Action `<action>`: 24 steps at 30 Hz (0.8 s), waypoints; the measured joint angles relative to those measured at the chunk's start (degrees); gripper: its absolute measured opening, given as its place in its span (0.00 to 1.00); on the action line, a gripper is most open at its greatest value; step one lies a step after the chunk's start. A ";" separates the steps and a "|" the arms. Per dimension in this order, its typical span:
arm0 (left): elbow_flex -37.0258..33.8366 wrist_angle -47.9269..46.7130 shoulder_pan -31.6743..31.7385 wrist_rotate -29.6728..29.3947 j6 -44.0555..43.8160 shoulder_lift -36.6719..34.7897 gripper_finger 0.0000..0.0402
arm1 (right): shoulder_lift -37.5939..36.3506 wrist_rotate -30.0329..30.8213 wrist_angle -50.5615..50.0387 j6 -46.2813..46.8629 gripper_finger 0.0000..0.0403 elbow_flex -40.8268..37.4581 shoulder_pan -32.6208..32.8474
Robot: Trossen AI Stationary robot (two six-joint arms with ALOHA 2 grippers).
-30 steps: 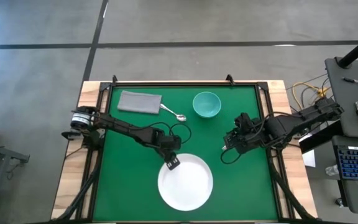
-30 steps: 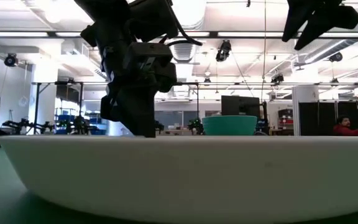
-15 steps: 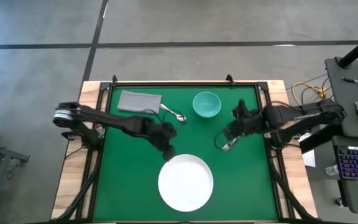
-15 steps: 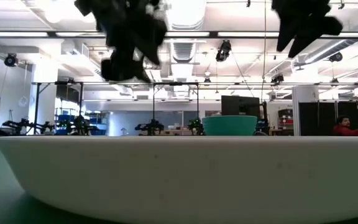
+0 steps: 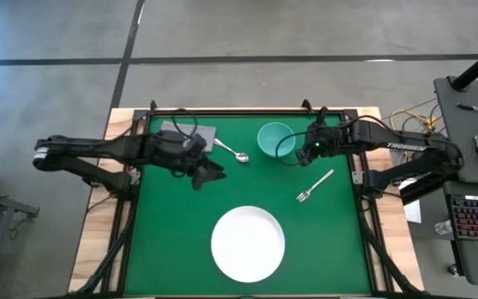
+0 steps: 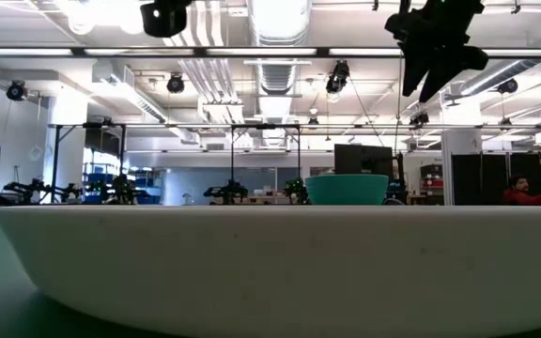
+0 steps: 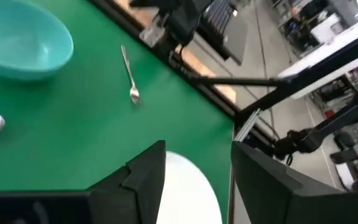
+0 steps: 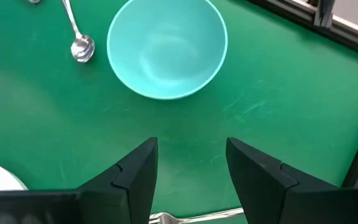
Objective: Pick and place plate/cup/fork/spoon on tray
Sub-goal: Put the green bowl on the white plate
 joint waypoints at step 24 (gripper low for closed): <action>0.32 5.96 0.07 0.92 -6.60 3.93 0.42 | 2.25 -8.42 -0.14 -7.33 0.45 -0.07 -6.34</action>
